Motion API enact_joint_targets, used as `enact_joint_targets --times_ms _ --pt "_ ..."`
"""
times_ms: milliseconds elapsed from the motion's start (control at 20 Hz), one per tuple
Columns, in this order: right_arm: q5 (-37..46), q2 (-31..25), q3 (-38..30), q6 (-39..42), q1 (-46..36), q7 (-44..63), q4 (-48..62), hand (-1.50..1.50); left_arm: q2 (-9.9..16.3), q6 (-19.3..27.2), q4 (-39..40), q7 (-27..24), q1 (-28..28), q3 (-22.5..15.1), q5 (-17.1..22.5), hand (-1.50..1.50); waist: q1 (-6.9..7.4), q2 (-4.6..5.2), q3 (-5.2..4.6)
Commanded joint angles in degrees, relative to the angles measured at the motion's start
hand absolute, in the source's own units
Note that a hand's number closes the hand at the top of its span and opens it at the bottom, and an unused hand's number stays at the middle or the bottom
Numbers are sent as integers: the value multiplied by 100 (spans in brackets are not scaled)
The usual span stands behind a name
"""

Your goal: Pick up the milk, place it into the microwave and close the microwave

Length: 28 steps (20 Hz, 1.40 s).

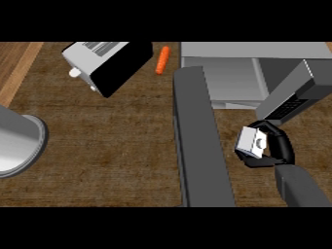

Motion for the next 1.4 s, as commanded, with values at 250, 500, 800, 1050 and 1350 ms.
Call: enact_joint_targets --times_ms 250,500,800,1050,1350 --pt "-44 324 438 287 161 574 -1630 150 131 39 25 94 -9 330 129 -150 -129 -56 -15" --pt "-5 592 643 -194 391 1608 -2778 150 38 -364 364 -140 127 468 158 -150 -100 -48 -15" --pt "177 739 563 -596 -497 1827 -2181 150 -118 -221 274 -3 -85 333 -52 -150 -33 -14 -8" --pt "646 751 716 -1396 -1058 2661 -2274 150 56 -573 899 -398 -104 579 -40 -150 -16 -17 -15" --pt "1067 723 570 -2023 -2175 2589 -768 150 -153 -343 536 -212 -188 299 -335 -150 67 23 -7"
